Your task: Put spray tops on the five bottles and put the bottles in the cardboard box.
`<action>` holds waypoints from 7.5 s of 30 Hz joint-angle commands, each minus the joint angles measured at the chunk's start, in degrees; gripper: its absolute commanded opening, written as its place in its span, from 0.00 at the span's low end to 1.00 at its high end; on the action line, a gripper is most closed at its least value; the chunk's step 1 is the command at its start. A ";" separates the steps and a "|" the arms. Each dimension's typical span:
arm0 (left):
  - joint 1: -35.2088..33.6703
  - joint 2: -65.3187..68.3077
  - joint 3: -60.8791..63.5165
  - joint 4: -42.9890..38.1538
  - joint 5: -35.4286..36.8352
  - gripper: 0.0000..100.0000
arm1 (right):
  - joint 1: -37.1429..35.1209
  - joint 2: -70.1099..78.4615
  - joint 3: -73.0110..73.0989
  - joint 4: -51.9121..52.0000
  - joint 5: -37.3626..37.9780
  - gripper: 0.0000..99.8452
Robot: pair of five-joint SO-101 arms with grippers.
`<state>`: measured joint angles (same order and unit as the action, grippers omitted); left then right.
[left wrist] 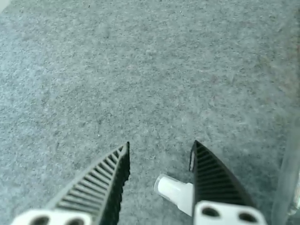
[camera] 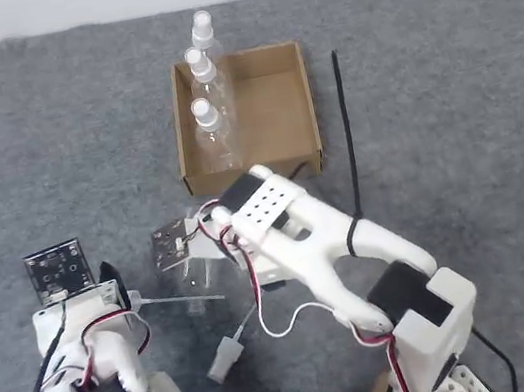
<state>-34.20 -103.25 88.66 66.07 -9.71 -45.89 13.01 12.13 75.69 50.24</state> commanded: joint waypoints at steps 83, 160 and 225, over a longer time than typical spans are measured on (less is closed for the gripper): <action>0.09 -1.23 -0.22 0.18 0.26 0.20 | 6.46 -5.05 2.55 -1.80 -4.66 0.17; 0.18 -1.23 0.40 0.18 0.26 0.20 | 1.54 -30.99 -2.37 4.70 -95.91 0.06; 8.70 15.82 -22.20 5.54 -3.69 0.27 | 8.57 -77.58 25.67 -11.91 -87.38 0.01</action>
<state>-25.85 -99.74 74.33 71.52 -12.18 -40.79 -60.04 35.60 70.51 -38.11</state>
